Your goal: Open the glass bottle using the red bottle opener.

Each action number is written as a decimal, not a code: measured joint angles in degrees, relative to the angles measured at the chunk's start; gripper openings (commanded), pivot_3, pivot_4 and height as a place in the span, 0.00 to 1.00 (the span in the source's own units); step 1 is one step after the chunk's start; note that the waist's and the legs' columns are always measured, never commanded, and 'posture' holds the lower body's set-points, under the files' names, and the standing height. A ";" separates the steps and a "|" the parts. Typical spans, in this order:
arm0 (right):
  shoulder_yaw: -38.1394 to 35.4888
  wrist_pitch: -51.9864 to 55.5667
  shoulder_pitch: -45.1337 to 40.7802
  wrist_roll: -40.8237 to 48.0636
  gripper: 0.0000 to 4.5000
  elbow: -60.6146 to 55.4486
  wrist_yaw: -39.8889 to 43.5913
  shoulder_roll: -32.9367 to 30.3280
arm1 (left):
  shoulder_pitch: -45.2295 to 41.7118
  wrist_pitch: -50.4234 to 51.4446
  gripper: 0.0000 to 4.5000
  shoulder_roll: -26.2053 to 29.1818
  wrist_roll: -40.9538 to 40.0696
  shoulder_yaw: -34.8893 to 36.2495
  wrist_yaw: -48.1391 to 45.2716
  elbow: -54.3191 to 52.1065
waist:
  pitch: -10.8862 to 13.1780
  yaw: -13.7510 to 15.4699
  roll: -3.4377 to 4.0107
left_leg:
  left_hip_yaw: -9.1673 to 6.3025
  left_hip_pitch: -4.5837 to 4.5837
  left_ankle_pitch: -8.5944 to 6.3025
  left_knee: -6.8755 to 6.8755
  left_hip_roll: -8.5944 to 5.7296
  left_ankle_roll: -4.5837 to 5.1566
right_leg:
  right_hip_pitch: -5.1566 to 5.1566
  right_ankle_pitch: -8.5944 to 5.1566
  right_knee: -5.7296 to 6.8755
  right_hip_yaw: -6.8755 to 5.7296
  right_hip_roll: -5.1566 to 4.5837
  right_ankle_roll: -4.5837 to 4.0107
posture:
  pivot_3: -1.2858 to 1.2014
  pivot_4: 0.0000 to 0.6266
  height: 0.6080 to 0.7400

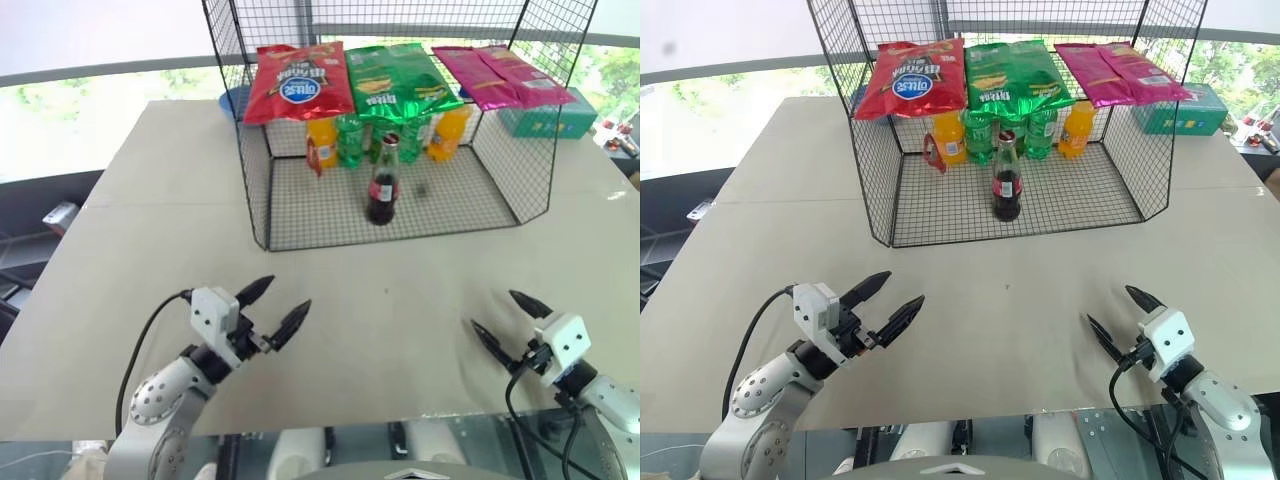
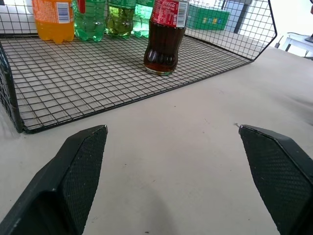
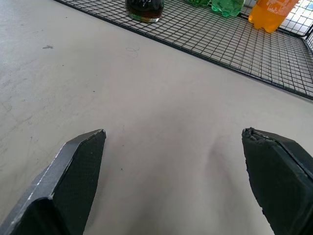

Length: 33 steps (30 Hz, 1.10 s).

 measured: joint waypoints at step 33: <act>3.98 0.16 -8.11 0.98 1.00 -17.47 -6.93 7.16 | -43.33 23.70 0.99 -12.76 4.98 -2.79 31.64 11.93 | 0.15 0.29 -0.21 | -0.03 0.45 0.00 -0.01 -0.18 -0.01 | 0.47 0.04 0.03 0.03 0.05 -0.06 | 0.52 0.24 1.00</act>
